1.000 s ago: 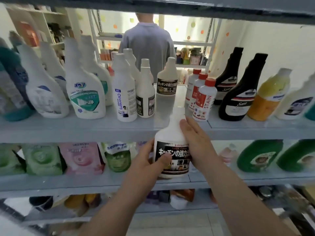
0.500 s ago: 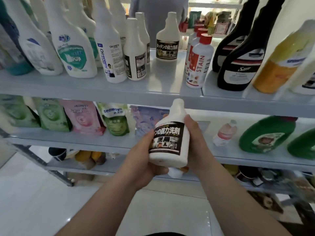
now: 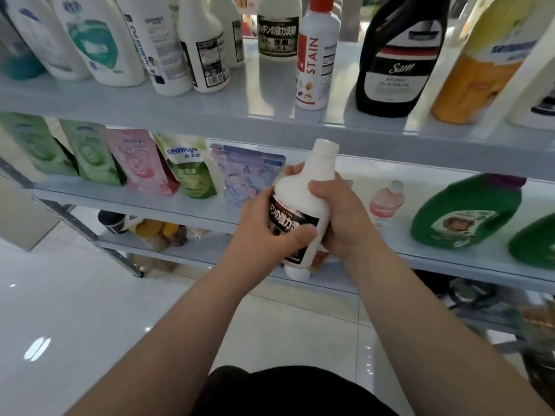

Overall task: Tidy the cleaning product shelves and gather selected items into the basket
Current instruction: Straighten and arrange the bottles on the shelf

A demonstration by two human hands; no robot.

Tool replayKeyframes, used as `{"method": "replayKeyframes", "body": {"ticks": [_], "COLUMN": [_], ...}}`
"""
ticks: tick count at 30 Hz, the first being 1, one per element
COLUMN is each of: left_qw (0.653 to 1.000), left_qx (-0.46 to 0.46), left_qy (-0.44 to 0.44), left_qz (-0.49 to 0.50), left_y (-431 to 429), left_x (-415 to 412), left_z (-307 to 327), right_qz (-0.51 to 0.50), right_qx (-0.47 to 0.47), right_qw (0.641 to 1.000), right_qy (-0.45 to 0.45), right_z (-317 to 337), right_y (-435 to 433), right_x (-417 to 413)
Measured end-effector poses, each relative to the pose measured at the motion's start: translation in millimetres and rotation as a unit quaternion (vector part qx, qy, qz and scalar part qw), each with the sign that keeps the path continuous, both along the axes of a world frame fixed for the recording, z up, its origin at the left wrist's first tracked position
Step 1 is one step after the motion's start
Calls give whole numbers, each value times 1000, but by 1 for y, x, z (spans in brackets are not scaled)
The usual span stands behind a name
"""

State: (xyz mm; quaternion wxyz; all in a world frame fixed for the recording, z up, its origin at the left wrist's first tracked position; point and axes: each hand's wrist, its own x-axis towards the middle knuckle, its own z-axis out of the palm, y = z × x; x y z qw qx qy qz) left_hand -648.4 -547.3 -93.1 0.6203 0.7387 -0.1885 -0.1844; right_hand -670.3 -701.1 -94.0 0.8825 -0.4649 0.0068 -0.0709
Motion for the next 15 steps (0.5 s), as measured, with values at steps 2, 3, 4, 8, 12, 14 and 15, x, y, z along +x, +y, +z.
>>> {"method": "replayKeyframes", "body": {"ticks": [2, 3, 4, 8, 12, 14, 15], "left_qw": [988, 981, 978, 998, 953, 937, 933], "left_qx": [122, 146, 145, 18, -140, -146, -148], "left_qy": [-93, -121, -140, -56, 268, 314, 326], "left_qz": [19, 36, 51, 25, -20, -35, -30], "left_y": [-7, -10, -13, -8, 1, 9, 14], "left_x": [-6, -10, -12, -16, -26, -28, -27], "left_z": [-1, -2, -3, -9, -5, -5, -6], "right_qz": [-9, -6, 0, -14, -26, -35, -38], "right_qx": [-8, -12, -14, -17, -100, -136, -140], "right_qw": [1000, 1000, 1000, 999, 988, 982, 980], "right_qy": [5, 1, -4, 32, 113, 130, 136], "right_z": [-4, -6, -8, -12, -12, -12, -13], "right_y": [-1, -1, -3, -10, -13, -9, -5], "right_x": [-5, -8, -10, -12, -10, -10, -9]}}
